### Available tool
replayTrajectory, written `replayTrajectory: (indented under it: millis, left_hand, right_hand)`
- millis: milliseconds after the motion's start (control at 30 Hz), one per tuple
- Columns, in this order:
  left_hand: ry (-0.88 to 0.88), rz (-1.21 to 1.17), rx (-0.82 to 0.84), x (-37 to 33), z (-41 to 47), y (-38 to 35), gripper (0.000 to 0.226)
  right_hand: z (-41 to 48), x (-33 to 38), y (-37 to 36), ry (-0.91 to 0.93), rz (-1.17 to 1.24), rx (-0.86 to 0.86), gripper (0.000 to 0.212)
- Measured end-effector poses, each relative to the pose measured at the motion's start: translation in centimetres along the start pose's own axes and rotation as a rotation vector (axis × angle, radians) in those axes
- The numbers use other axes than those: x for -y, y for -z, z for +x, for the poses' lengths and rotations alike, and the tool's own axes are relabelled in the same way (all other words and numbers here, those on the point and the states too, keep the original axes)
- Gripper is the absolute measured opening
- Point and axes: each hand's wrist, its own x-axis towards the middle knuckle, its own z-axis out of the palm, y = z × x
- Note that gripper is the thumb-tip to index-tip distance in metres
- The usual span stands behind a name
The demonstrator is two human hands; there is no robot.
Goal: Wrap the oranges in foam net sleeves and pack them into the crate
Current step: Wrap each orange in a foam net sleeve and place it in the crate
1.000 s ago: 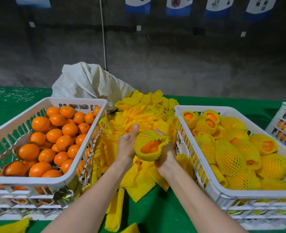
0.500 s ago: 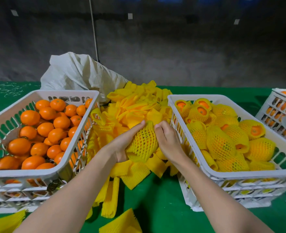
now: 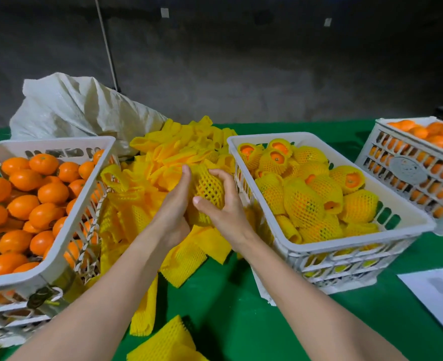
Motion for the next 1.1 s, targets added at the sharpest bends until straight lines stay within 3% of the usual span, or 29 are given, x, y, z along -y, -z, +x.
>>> replayTrajectory:
  millis: [200, 300, 500, 633, 733, 867, 967, 1100]
  left_hand:
    - [-0.018, -0.016, 0.002, 0.6, 0.5, -3.8, 0.049]
    - [-0.071, 0.033, 0.059, 1.7, 0.5, -6.7, 0.030]
    - [-0.311, 0.663, 0.292, 5.7, 1.4, -12.2, 0.040]
    - [-0.338, 0.989, 0.381, 7.1, 2.4, -14.2, 0.046]
    - [-0.331, 1.008, 0.365, 7.4, 2.6, -14.5, 0.046]
    - [-0.331, 0.979, 0.342, 7.5, 2.7, -14.4, 0.043]
    - [-0.320, 0.970, 0.332, 7.3, 2.2, -14.2, 0.041]
    - [-0.369, 0.887, 0.222, 6.9, 1.9, -12.9, 0.032]
  right_hand:
    - [0.1, 2.1, 3.6, 0.071, -0.068, -0.272, 0.043]
    - [0.3, 2.5, 7.0, 0.093, -0.088, -0.453, 0.045]
    - [-0.5, 1.4, 16.2, 0.015, -0.464, -0.683, 0.043]
    - [-1.7, -0.2, 21.2, -0.223, -0.784, -0.695, 0.046]
    - [-2.5, -1.6, 23.0, -0.466, -0.921, -0.532, 0.052]
    - [-2.4, -1.8, 23.6, -0.570, -0.996, -0.410, 0.052]
    - [-1.9, -1.0, 23.0, -0.463, -1.096, -0.443, 0.043]
    - [-0.5, 1.0, 20.0, -0.082, -0.969, -0.489, 0.028]
